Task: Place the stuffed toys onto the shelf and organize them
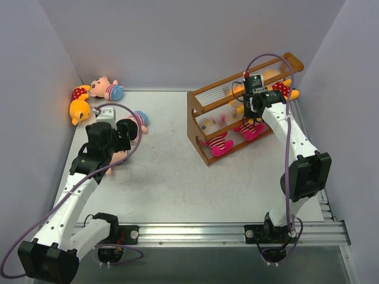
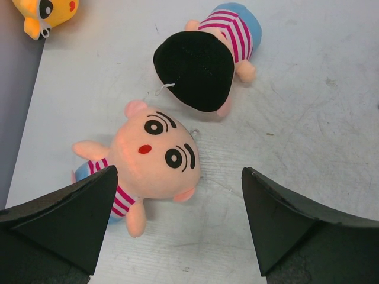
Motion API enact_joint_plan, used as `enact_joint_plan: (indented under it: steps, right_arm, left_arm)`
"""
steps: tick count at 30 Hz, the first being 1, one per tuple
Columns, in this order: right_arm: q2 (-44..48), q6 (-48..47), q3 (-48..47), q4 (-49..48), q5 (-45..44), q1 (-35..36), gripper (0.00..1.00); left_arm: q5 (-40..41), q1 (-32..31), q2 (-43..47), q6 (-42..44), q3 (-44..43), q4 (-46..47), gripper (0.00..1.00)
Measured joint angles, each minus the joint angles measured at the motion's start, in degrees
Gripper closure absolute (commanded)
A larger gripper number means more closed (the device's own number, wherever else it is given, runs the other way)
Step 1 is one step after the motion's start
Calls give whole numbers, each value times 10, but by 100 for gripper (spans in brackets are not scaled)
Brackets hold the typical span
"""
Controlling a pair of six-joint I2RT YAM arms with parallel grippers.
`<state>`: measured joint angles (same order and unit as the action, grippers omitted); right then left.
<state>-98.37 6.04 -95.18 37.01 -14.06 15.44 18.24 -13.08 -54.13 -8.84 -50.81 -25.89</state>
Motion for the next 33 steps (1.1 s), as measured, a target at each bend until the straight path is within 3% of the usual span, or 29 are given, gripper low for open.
enact_joint_plan:
  steps: [9,16,21,26,30,33]
  right_arm:
    - [-10,2,-16,-1,0,0,85]
    - [-16,4,-24,-1,2,0,68]
    - [-16,10,-27,-3,4,-1,64]
    - [-16,15,-27,-4,10,-1,66]
    - [-16,17,-27,-4,15,-1,79]
    - [-16,21,-27,-8,18,-1,80]
  left_arm:
    - [0,0,0,1,0,0,6]
    - [0,0,0,2,0,0,6]
    - [0,0,0,3,0,0,6]
    - [0,0,0,3,0,0,6]
    - [0,0,0,3,0,0,6]
    - [0,0,0,3,0,0,6]
